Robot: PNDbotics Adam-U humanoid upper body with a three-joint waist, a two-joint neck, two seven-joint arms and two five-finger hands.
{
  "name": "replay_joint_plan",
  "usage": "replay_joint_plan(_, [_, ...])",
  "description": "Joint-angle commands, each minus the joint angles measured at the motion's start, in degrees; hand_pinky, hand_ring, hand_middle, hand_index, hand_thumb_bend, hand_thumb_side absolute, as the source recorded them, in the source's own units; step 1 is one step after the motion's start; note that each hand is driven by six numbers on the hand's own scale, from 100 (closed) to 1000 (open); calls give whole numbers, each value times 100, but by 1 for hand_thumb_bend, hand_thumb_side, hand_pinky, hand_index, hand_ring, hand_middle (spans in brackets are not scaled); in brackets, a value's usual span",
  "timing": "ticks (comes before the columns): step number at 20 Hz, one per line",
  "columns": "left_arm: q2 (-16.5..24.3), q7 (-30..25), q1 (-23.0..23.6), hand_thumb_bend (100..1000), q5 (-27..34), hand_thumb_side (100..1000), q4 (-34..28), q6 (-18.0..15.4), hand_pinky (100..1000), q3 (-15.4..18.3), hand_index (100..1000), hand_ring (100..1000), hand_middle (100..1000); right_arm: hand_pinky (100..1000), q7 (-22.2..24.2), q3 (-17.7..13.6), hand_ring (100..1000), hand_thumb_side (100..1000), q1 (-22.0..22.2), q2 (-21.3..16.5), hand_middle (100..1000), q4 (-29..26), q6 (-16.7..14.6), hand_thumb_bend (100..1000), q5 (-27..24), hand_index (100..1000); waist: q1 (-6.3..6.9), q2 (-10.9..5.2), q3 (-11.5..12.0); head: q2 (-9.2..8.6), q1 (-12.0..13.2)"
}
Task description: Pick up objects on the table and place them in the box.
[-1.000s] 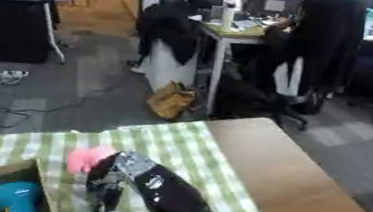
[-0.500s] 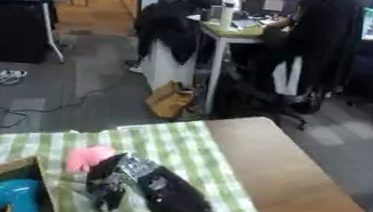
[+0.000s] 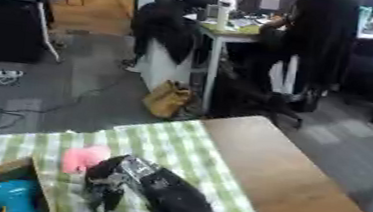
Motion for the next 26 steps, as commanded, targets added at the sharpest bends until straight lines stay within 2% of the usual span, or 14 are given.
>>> replay_joint_plan(1, [32,56,-45,240,-22,1000,-77,-45,837,-10,858,876,832,417,49,56,463,389,-41,-48,513,38,38,117,-166,611,92,-169,0,21,-26])
replay_joint_plan(4, [34,50,-33,243,-23,1000,-77,-45,837,-19,858,876,832,340,84,69,419,394,-40,-33,466,23,72,100,-296,556,89,-206,-10,23,-44])
replay_joint_plan(7, [37,48,-29,244,-26,1000,-77,-44,837,-21,858,876,832,308,116,94,402,401,-33,-30,455,4,116,100,-384,544,90,-220,-14,28,-48])
replay_joint_plan(8, [37,46,-29,245,-27,1000,-77,-44,836,-22,859,875,832,263,119,99,366,411,-34,-33,422,-6,133,100,-405,520,90,-224,-16,34,-52])
replay_joint_plan(10, [35,41,-27,245,-28,1000,-77,-44,835,-25,859,875,832,234,112,111,332,429,-35,-38,390,-28,166,100,-434,513,90,-227,-18,39,-59])
replay_joint_plan(11, [33,38,-26,246,-29,1000,-77,-45,835,-26,859,875,832,210,102,120,304,449,-34,-40,362,-40,182,100,-440,511,90,-228,-18,41,-62])
replay_joint_plan(12, [32,38,-27,246,-29,1000,-77,-47,835,-26,859,875,832,155,78,124,253,528,-34,-38,316,-57,193,100,-453,503,91,-229,-18,40,-67])
replay_joint_plan(13, [31,37,-29,246,-30,1000,-77,-50,835,-25,859,875,832,155,48,130,253,528,-31,-37,316,-71,198,100,-474,503,91,-230,-18,40,-70])
replay_joint_plan(14, [30,37,-29,247,-32,1000,-77,-52,835,-25,859,875,832,100,12,134,191,599,-31,-38,261,-84,206,100,-493,497,92,-230,-16,38,-73])
replay_joint_plan(15, [28,38,-29,247,-32,1000,-77,-52,835,-25,859,875,832,100,-25,142,191,599,-30,-39,261,-94,213,100,-508,497,92,-231,-15,37,-76])
replay_joint_plan(16, [26,38,-28,248,-32,1000,-77,-53,835,-25,859,875,832,100,-57,149,137,639,-32,-40,227,-103,216,100,-523,490,92,-231,-14,36,-81])
replay_joint_plan(18, [22,36,-28,248,-32,1000,-77,-53,835,-27,859,875,832,100,-101,162,104,647,-37,-42,215,-110,212,100,-554,490,90,-232,-12,36,-89])
replay_joint_plan(26, [17,17,-16,250,-27,1000,-77,-44,835,-46,859,875,831,100,-27,185,100,651,-132,-68,205,-149,182,100,-601,490,76,-300,-8,89,-102])
